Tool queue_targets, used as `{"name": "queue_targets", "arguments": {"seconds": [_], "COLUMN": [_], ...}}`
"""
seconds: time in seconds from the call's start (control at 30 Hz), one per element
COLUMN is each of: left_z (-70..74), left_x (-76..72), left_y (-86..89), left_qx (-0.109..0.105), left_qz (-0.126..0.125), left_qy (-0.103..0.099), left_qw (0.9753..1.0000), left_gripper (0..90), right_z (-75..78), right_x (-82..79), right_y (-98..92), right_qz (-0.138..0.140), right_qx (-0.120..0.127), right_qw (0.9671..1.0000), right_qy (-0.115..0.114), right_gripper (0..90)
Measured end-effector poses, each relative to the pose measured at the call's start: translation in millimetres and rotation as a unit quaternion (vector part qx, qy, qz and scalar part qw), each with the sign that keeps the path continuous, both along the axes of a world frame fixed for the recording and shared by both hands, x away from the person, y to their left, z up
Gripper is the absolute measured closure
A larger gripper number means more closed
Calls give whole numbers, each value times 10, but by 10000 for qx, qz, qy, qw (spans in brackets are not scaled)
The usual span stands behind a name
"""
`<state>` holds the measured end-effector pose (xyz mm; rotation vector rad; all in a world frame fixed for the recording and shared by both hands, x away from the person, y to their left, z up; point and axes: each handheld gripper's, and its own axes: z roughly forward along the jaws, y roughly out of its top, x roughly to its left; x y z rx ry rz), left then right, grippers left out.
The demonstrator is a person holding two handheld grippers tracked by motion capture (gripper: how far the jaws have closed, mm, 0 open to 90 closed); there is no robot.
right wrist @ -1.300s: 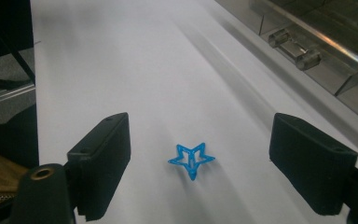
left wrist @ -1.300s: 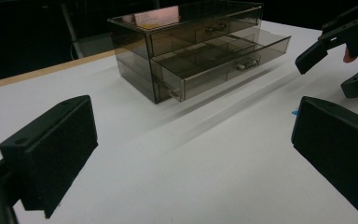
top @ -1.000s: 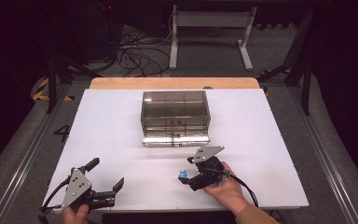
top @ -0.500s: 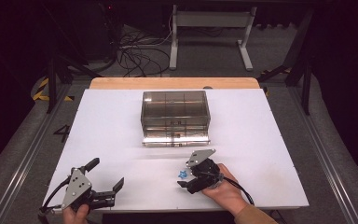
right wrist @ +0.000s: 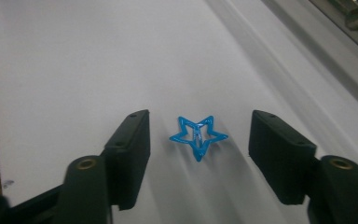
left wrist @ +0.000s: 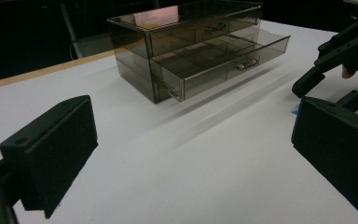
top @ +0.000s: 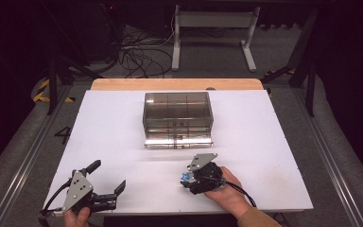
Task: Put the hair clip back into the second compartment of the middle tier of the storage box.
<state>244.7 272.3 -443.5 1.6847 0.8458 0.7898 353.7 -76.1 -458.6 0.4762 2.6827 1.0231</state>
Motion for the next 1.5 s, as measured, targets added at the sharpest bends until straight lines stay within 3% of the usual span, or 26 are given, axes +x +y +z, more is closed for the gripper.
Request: {"name": "queue_targets", "arguments": {"seconds": [0.33,0.87,1.1,1.5], "left_z": [2,1,1,3], "left_x": [-3,-1,0,-2], "left_y": [-1,-1,0,3], "left_qx": [4,-4,-12,-24], "left_qz": [-3,-8,-7,1], "left_qy": [-10,-2,2,1], "left_qw": [10000,10000,10000,10000], "left_gripper": [8,8,8,8], "right_z": [-19,-6,74,221], "right_x": [7,-5,-31,-85], "right_y": [29,35,-5,-128], "right_qz": [100,116,136,122], "right_qx": [-128,-174,3,588], "right_qw": [9998,9998,9999,9977], "right_qy": [70,30,-70,-326], "right_gripper": [594,606,606,606]}}
